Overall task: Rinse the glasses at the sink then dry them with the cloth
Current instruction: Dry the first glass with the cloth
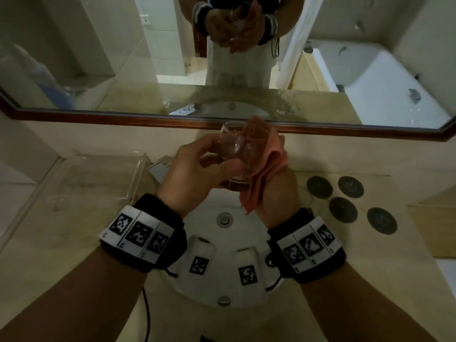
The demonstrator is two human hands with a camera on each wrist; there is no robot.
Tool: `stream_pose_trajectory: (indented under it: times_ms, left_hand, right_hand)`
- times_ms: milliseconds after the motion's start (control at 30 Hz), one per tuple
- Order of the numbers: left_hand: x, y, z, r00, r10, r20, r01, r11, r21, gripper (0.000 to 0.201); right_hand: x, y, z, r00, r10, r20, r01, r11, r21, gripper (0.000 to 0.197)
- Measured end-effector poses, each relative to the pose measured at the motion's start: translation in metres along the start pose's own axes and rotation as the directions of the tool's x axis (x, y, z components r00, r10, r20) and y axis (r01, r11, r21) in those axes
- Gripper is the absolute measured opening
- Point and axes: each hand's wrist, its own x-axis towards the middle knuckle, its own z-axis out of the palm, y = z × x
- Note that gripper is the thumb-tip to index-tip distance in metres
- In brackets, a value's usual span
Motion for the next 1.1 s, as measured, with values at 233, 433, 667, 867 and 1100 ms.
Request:
stream_pose_trajectory:
  times_ms: [233, 433, 667, 867, 1100]
  left_hand:
    - [0.002, 0.008, 0.006, 0.999, 0.048, -0.007, -0.048, 0.997, -0.063, 0.023]
    - [0.007, 0.012, 0.014, 0.995, 0.071, -0.072, -0.062, 0.990, 0.123, 0.052]
    - [0.014, 0.016, 0.009, 0.995, 0.056, 0.077, -0.059, 0.997, 0.041, 0.027]
    - [0.014, 0.015, 0.018, 0.999, 0.040, 0.034, -0.036, 0.994, -0.101, 0.021]
    - [0.017, 0.027, 0.022, 0.992, 0.124, -0.036, -0.122, 0.991, 0.052, 0.052]
  right_hand:
    - [0.004, -0.009, 0.007, 0.997, -0.078, 0.002, 0.078, 0.993, -0.087, 0.074]
    - [0.003, -0.004, -0.001, 0.989, -0.151, 0.008, 0.149, 0.968, -0.202, 0.068]
    - [0.023, -0.010, -0.016, 0.997, 0.060, -0.041, -0.060, 0.998, -0.019, 0.064]
    - [0.025, -0.020, -0.010, 0.999, -0.044, -0.026, 0.040, 0.990, -0.138, 0.071]
    - [-0.001, -0.021, 0.001, 0.974, -0.224, 0.017, 0.222, 0.947, -0.233, 0.078]
